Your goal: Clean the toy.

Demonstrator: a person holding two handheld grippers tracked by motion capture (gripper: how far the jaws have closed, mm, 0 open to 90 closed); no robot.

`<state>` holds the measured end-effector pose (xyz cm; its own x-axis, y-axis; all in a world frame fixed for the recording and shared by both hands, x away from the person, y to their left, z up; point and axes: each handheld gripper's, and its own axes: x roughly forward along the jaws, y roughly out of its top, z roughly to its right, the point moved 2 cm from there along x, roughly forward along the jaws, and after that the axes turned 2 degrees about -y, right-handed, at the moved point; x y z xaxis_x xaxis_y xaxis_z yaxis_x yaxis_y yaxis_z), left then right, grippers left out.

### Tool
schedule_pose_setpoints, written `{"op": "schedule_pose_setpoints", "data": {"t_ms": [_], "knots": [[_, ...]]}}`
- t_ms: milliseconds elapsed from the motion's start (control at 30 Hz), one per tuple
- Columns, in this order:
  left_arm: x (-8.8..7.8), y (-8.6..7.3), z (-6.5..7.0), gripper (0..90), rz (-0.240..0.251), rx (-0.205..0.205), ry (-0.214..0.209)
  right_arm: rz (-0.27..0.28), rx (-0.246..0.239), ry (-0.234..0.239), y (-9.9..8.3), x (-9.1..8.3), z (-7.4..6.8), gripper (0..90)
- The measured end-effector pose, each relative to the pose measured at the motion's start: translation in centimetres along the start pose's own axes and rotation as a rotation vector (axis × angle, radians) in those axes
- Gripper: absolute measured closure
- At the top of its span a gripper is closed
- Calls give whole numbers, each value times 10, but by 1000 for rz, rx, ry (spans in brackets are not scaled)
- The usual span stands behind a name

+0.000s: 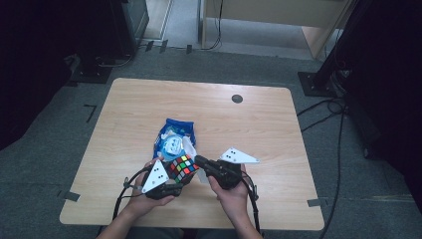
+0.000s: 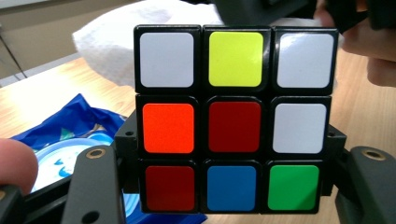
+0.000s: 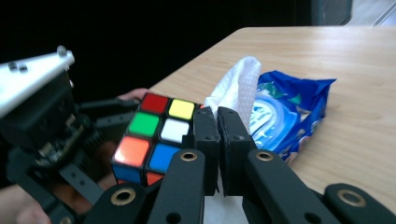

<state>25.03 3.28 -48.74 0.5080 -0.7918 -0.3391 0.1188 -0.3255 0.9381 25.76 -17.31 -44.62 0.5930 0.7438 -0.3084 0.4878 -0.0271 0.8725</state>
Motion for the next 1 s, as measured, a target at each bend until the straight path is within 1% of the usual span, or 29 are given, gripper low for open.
{"op": "schedule_pose_setpoints", "data": {"t_ms": [67,133,167,233,267,333,400,467,533,600,667,733,767,833,867,900,967,1000], "knots": [[2,0,3,338,-7,10,-6,0,26,24,0,1,0,885],[4,-1,5,338,-15,19,-7,0,43,66,0,2,-4,886],[5,-1,6,338,-18,21,-8,2,44,90,1,3,-8,886],[5,-1,7,337,-21,23,-4,-4,34,138,2,3,-17,886],[4,-1,6,338,-19,20,-1,-10,15,157,3,3,-23,886],[2,0,2,338,-7,10,7,-16,-7,168,5,2,-29,886],[-2,1,-1,337,4,2,15,-15,-11,172,6,0,-29,885],[-4,1,-5,338,11,-8,23,-16,-11,159,6,-2,-25,884],[-6,2,-8,338,16,-12,31,-11,-6,133,4,-3,-18,884],[-7,2,-9,338,17,-14,31,-13,-11,81,3,-5,-11,884],[-6,2,-7,338,17,-9,18,-13,-3,46,2,-5,-6,883],[-4,2,-1,338,16,16,-5,-9,-1,23,2,-5,-5,883],[-3,3,2,338,16,25,-9,-6,1,18,2,-4,-5,882],[-1,3,6,338,7,38,-14,0,-5,25,2,-4,-8,882],[1,3,7,338,4,35,-14,3,-8,37,3,-3,-11,883],[1,3,6,338,0,31,-10,2,-17,58,3,-4,-15,884],[0,2,2,338,-1,22,-1,1,-53,126,3,-3,-25,884],[-1,2,-1,338,4,13,4,-2,-78,136,4,-3,-29,884]]}}
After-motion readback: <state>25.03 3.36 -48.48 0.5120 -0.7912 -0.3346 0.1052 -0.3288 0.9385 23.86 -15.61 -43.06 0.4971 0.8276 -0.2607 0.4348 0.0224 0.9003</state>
